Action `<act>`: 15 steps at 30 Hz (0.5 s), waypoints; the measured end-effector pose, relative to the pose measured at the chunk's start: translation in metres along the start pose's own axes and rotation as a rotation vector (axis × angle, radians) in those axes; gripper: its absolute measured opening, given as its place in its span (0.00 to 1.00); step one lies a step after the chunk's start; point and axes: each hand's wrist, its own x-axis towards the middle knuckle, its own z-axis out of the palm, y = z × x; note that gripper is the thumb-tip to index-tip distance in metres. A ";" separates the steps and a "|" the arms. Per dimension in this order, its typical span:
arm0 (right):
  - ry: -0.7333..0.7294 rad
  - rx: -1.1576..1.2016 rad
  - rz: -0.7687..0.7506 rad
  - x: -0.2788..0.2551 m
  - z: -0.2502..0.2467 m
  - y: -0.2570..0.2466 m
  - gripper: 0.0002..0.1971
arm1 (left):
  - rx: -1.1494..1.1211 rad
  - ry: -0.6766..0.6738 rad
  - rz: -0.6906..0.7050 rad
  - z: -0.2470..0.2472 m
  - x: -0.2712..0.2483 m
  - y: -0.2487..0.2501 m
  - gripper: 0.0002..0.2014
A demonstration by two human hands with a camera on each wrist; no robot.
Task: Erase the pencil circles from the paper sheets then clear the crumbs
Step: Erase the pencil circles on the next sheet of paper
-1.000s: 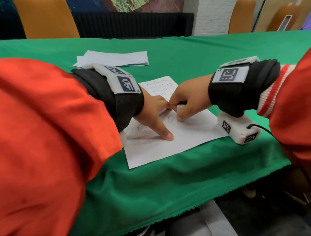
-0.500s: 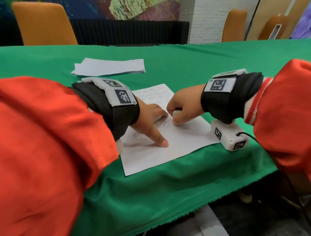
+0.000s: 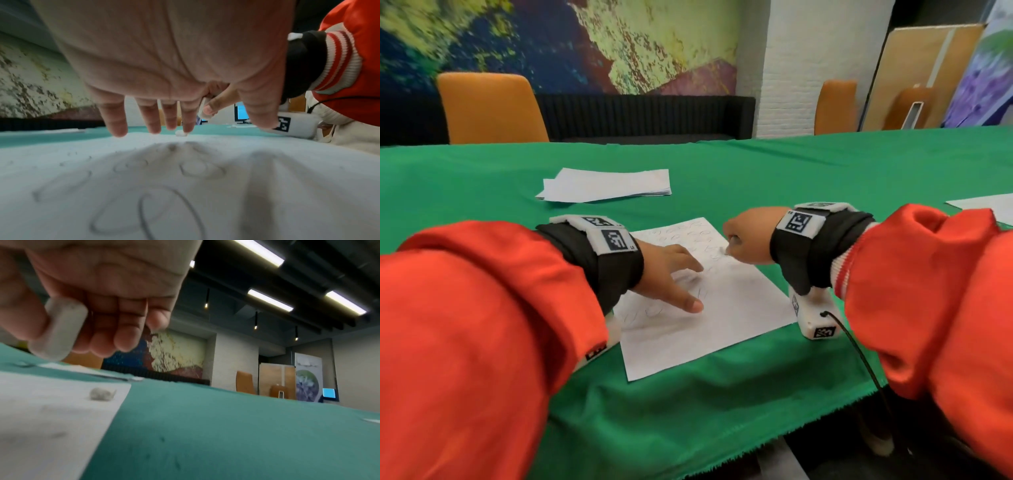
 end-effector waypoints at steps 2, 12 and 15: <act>0.039 0.071 0.009 -0.005 -0.004 0.000 0.09 | 0.006 -0.018 -0.040 -0.003 -0.007 -0.005 0.36; 0.020 1.388 0.090 -0.019 -0.023 -0.019 0.08 | 0.048 -0.066 -0.162 0.010 -0.029 -0.006 0.44; -0.070 1.560 0.152 -0.021 -0.013 -0.028 0.10 | 0.104 -0.056 -0.184 0.014 -0.026 -0.002 0.45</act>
